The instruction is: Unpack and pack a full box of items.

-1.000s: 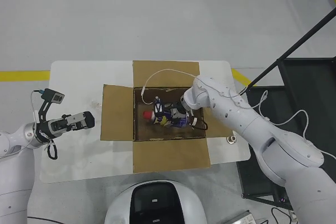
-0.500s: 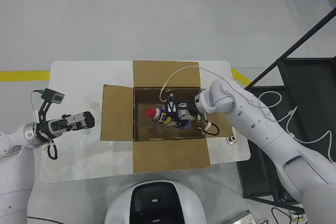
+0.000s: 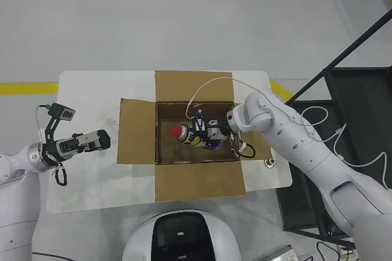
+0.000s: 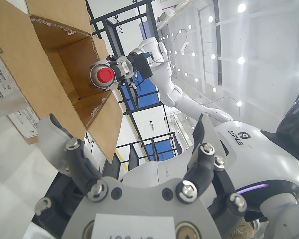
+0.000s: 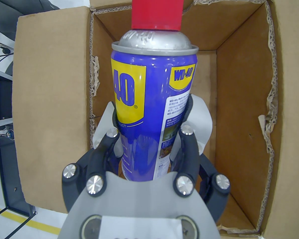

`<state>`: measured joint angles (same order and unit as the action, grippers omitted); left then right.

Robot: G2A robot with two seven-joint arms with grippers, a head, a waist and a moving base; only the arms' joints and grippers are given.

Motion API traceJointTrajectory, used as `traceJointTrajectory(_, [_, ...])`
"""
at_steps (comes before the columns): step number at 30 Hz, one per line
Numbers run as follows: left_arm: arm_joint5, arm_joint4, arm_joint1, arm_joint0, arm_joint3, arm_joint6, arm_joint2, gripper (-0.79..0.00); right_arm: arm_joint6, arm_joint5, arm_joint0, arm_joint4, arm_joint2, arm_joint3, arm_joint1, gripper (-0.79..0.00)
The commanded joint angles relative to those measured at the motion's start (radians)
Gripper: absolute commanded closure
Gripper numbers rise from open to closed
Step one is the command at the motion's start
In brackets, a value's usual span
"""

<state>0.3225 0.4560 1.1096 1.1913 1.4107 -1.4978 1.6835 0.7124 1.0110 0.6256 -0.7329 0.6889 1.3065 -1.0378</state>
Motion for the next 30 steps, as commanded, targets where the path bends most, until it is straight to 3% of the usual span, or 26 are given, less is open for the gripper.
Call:
traceJointTrajectory(1, [0.000,0.000,0.000,0.000,0.000,0.000,0.000,-0.785,0.000,0.000,0.000,0.000,0.000,0.000,0.000,0.000])
traceJointTrajectory(21, [0.000,0.000,0.000,0.000,0.000,0.000,0.000,-0.785,0.000,0.000,0.000,0.000,0.000,0.000,0.000,0.000])
traceJointTrajectory(27, [0.000,0.000,0.000,0.000,0.000,0.000,0.000,-0.785,-0.087,0.001,0.030,-0.016,0.022,0.032,0.010,0.000])
traceJointTrajectory(30, [0.000,0.000,0.000,0.000,0.000,0.000,0.000,-0.785,-0.184,0.001,0.055,-0.035,0.046,0.082,0.027,0.000])
